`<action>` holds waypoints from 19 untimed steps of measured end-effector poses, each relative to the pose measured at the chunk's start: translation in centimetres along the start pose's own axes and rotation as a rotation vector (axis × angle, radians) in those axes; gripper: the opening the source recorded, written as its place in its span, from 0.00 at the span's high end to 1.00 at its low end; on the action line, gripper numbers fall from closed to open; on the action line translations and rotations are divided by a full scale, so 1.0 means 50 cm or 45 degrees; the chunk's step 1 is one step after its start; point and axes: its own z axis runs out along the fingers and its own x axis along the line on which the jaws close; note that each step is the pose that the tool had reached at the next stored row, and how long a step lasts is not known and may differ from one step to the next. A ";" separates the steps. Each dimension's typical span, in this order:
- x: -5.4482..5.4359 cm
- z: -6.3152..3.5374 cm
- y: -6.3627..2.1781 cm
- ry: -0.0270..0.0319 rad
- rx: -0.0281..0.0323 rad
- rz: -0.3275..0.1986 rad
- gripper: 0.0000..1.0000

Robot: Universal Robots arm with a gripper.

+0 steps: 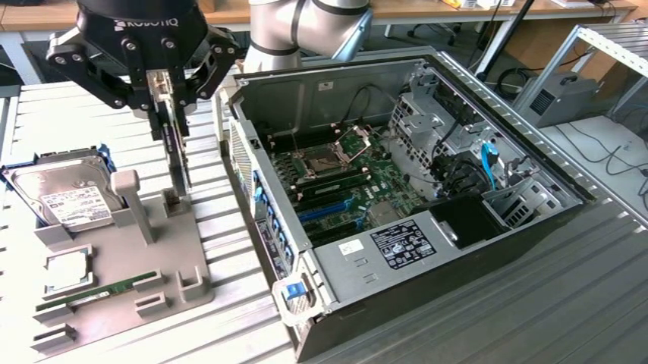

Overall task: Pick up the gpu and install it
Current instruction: 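Pick up the gpu and move the gpu toward the slot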

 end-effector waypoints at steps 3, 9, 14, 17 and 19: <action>-0.015 -0.001 0.000 0.0000 -0.0001 0.000 0.73; -0.038 -0.002 0.001 0.0000 -0.0001 0.000 0.73; -0.063 -0.004 0.002 0.0000 -0.0001 0.000 0.73; -0.076 -0.005 0.002 0.0001 0.0000 0.000 0.73; -0.081 -0.005 0.002 0.0000 -0.0001 0.000 0.73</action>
